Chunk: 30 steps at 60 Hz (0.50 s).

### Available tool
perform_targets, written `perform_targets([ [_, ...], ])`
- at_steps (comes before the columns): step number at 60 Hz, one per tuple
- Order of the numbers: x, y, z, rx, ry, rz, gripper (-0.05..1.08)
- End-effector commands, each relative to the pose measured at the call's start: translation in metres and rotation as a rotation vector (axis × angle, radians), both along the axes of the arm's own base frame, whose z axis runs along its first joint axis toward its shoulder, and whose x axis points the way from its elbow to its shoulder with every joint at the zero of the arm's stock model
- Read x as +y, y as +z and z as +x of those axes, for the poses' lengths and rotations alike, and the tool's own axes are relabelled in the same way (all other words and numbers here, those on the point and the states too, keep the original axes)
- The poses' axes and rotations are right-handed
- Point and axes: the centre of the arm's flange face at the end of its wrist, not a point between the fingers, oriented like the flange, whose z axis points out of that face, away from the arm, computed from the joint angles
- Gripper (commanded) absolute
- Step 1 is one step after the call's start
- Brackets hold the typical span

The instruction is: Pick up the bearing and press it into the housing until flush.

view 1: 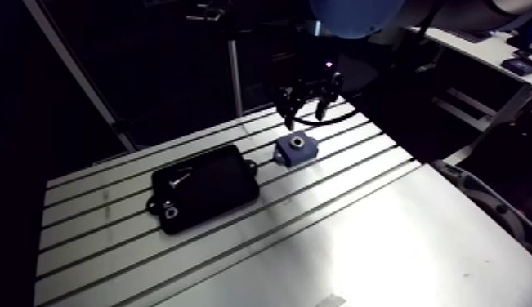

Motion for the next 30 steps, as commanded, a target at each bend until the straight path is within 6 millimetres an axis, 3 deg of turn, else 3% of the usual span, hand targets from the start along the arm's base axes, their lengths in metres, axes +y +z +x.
perform_targets([
  [1, -0.0004, 0.0043, 0.0020, -0.009, 0.002, 0.001, 0.98],
  [8, -0.0026, 0.0029, 0.0014, -0.007, 0.004, -0.002, 1.06],
  [30, -0.0027, -0.0009, -0.0020, -0.011, 0.006, -0.002, 1.07],
])
